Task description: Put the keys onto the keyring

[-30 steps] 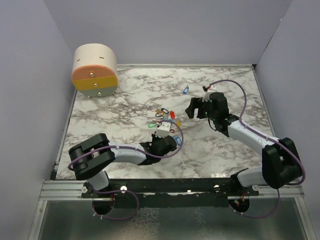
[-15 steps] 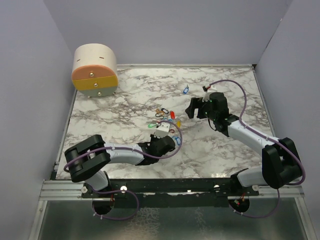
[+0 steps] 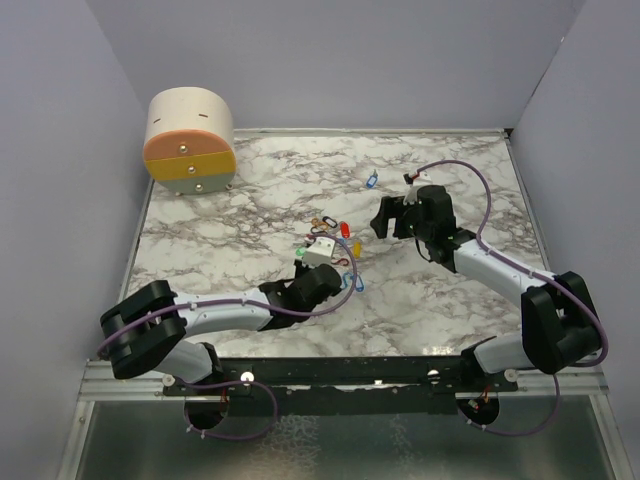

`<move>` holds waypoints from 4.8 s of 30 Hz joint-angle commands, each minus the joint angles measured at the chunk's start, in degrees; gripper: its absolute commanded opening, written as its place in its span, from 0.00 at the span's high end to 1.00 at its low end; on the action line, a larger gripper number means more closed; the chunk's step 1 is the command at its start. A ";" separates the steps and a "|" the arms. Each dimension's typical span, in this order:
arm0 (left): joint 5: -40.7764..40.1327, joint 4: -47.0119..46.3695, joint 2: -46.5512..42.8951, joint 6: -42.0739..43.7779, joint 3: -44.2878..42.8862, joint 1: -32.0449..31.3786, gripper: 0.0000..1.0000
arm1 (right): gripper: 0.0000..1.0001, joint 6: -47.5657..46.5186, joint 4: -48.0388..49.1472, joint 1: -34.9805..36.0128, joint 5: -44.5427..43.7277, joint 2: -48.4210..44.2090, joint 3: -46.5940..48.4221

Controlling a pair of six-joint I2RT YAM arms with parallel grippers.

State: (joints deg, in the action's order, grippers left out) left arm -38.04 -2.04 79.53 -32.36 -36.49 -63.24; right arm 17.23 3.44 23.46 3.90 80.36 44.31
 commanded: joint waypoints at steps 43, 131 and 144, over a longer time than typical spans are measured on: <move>7.50 -3.26 5.73 1.29 4.53 4.88 0.52 | 0.18 -0.72 -0.37 0.19 -0.36 0.81 1.43; 11.91 -3.84 5.54 8.40 -4.73 14.40 1.00 | 0.72 -4.31 19.78 3.43 12.04 33.42 13.47; 11.98 -3.14 6.40 8.39 -5.38 14.69 1.00 | 1.00 -4.84 21.71 3.43 11.98 33.16 12.57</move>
State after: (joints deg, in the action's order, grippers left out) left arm -27.16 -4.82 85.23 -24.43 -41.71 -49.06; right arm 13.15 22.52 26.57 15.25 113.47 57.41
